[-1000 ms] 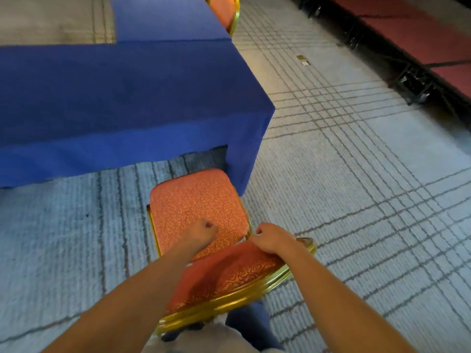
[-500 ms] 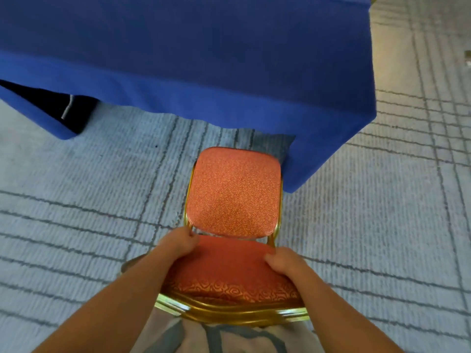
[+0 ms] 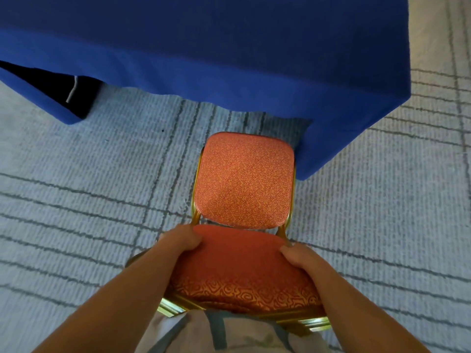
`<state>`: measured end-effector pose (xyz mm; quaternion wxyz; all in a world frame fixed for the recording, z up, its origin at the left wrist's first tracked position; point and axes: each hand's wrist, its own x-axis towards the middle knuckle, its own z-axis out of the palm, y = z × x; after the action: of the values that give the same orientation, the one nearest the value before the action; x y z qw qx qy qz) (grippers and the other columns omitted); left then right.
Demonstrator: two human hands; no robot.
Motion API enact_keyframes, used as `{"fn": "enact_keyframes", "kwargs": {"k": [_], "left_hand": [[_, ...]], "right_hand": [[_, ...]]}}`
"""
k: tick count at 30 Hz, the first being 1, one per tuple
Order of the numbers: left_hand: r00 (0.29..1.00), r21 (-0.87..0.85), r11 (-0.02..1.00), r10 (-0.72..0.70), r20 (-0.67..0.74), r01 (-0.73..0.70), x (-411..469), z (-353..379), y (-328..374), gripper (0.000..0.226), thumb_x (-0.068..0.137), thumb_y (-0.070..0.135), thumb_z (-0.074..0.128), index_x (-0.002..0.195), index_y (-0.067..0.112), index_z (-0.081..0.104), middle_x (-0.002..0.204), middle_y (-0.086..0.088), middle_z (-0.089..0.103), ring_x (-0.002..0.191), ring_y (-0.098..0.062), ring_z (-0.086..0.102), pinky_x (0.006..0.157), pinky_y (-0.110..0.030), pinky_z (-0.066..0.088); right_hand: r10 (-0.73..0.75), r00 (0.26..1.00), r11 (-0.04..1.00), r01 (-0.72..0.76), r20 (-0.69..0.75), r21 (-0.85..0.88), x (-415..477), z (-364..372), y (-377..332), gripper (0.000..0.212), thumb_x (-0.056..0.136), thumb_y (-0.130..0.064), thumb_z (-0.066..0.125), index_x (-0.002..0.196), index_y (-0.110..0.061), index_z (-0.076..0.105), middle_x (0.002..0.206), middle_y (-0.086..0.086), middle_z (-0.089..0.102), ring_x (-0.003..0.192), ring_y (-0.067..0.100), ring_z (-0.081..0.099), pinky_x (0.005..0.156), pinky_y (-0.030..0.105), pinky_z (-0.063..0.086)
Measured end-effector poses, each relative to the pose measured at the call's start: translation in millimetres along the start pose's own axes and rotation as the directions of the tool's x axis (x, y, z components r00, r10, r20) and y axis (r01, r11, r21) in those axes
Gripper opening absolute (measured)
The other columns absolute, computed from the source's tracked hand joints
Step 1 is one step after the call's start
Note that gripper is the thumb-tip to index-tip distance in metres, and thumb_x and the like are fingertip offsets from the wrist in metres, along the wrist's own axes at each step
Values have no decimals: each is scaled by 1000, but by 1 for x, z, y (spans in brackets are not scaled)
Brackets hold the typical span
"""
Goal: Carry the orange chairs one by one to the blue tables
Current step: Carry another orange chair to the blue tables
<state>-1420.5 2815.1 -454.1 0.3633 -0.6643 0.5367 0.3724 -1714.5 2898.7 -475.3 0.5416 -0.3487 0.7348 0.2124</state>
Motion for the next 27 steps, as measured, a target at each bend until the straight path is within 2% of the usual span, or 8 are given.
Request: {"fn": "enact_keyframes", "kwargs": {"k": [5,8,10,13,17,20,24,27], "left_hand": [[993,-4,998,-63,103,64,-2,-5,-6,80,91,64,40,151,12,27,157,-14,27,143,-32,29,116,-44,25],[973,-60,990,-113,202,128,0,-10,-16,89,87,72,40,150,10,29,155,-15,30,140,-33,33,112,-43,28],[959,-67,988,-116,260,137,-1,-12,-17,88,88,71,39,149,8,31,152,-16,34,137,-33,38,110,-43,31],[957,-73,990,-100,274,125,-6,-19,-15,84,92,68,35,148,6,31,150,-17,37,134,-32,42,108,-41,33],[944,-93,989,-82,319,117,-5,-38,-17,89,88,72,36,148,6,31,147,-16,41,131,-33,45,107,-43,35],[944,-87,991,-68,322,101,-3,-56,-20,92,85,75,38,149,9,32,149,-15,40,132,-32,44,111,-43,35],[948,-66,995,-49,314,73,0,-81,-18,91,86,76,35,147,8,35,147,-14,42,132,-31,46,111,-42,34],[952,-74,995,-46,303,72,6,-104,-14,92,85,76,36,148,8,35,147,-14,43,131,-31,47,111,-43,35]], "right_hand": [[75,984,984,-99,159,148,8,-5,5,60,99,-52,35,147,-16,41,144,15,48,124,30,53,107,42,41],[93,972,980,-128,218,152,13,-4,5,66,96,-58,31,150,-22,35,142,15,49,122,31,55,106,45,42],[112,972,978,-145,208,153,11,-2,3,68,96,-60,29,151,-22,34,145,16,47,125,32,52,108,46,40],[109,980,974,-139,168,177,2,-2,-1,68,96,-60,30,150,-19,36,147,16,45,127,31,50,109,44,39],[105,975,972,-143,195,189,-6,-16,-11,70,97,-63,30,143,-13,46,138,15,52,107,25,55,96,35,42],[116,964,969,-162,239,185,-10,-35,-21,76,93,-71,30,139,-14,51,133,14,57,106,25,59,97,36,44],[114,968,968,-159,223,196,-15,-57,-38,68,97,-64,29,138,-14,53,115,11,60,88,19,61,89,33,43],[94,973,964,-142,211,227,-14,-67,-50,67,97,-63,30,136,-14,53,113,9,59,87,17,60,87,32,42]]}}
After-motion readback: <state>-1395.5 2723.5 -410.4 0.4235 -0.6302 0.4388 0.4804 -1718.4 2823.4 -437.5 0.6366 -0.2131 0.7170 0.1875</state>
